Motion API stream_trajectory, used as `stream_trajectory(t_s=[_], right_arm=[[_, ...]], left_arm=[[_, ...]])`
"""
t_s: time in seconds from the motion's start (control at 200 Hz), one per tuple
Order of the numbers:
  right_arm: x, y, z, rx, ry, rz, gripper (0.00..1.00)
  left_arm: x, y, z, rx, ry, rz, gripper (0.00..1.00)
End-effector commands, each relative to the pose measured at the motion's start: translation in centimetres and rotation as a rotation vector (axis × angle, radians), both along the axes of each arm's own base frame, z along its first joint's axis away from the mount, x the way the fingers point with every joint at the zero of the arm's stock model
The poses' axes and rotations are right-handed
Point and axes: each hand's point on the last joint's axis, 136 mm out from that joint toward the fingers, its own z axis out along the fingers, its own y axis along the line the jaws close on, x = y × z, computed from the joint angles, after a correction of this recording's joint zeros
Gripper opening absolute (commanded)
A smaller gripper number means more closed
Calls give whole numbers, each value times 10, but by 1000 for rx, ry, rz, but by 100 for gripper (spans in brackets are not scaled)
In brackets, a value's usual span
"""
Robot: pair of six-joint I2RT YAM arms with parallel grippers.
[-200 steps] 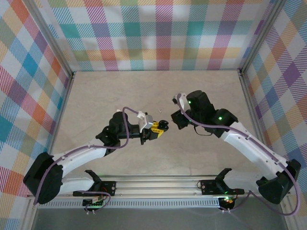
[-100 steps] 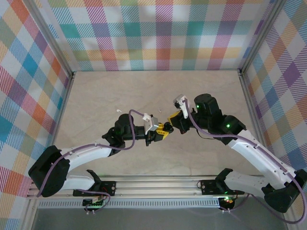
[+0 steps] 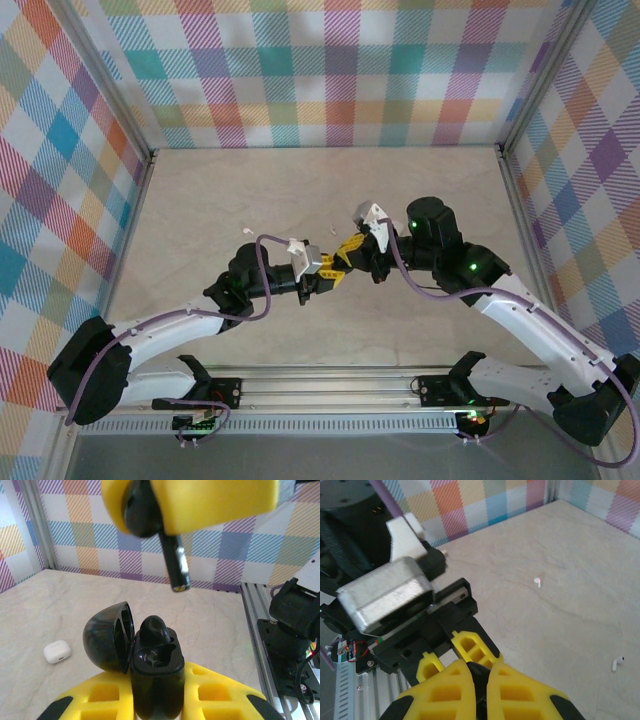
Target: Insert the wireless bluetooth earbuds into the charging case
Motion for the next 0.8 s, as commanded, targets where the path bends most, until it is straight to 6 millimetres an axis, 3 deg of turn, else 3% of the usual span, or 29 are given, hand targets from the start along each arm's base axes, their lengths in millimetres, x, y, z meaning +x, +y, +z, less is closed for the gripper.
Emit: stream_trajectory(t_s=[0.0,0.38,0.795], right_arm=[[-10,7,11,26,-103,90,5],[-24,5,8,-37,-284,180,2],[-25,5,1,-70,-322,201,3]], left_arm=[[-4,0,9,-20,-49,-8,0],[-7,0,16,-33,-52,-20,0],[-16,11,26,-57,-57,-12,0]])
